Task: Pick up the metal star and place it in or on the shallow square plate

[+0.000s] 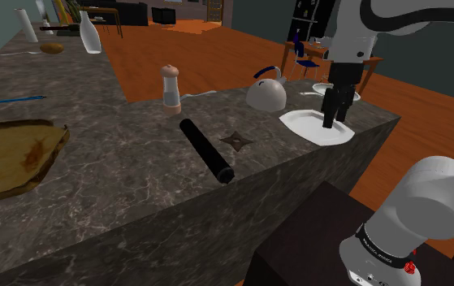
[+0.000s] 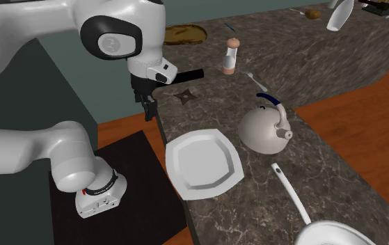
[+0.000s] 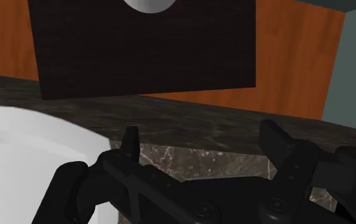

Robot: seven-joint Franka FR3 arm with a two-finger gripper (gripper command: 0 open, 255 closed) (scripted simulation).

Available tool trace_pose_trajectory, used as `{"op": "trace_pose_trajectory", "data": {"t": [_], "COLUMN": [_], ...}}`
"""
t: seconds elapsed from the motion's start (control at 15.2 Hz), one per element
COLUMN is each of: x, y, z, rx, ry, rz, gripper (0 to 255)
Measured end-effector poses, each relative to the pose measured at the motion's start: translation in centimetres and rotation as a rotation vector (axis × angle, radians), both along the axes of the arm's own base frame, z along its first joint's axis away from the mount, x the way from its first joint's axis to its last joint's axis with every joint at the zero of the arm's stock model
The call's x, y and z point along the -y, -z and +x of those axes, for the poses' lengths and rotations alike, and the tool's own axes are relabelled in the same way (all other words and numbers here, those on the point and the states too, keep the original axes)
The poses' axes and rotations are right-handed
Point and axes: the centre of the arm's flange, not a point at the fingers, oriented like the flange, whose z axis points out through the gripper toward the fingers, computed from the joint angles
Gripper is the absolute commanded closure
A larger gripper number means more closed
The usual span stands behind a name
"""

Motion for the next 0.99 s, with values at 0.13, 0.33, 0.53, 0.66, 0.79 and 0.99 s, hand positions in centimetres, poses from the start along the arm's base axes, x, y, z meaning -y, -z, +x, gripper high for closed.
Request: {"op": "trace_pose_trajectory", "data": {"t": [0.13, 0.33, 0.53, 0.66, 0.79, 0.99], "x": [-0.5, -2.2, -4.0, -5.1, -6.4, -8.2], "y": [0.3, 1.8, 3.1, 4.2, 5.0, 6.5], "z": [0.5, 2.7, 5.2, 7.3, 9.1, 11.7], "rx": [0.004, 0.028, 0.06, 0.08, 0.101, 0.131], "ry": [-0.001, -0.007, -0.014, -0.019, -0.023, -0.031], "rz": [-0.002, -0.013, -0.026, -0.034, -0.042, -0.055], "gripper": [0, 0, 0, 0, 0, 0]}}
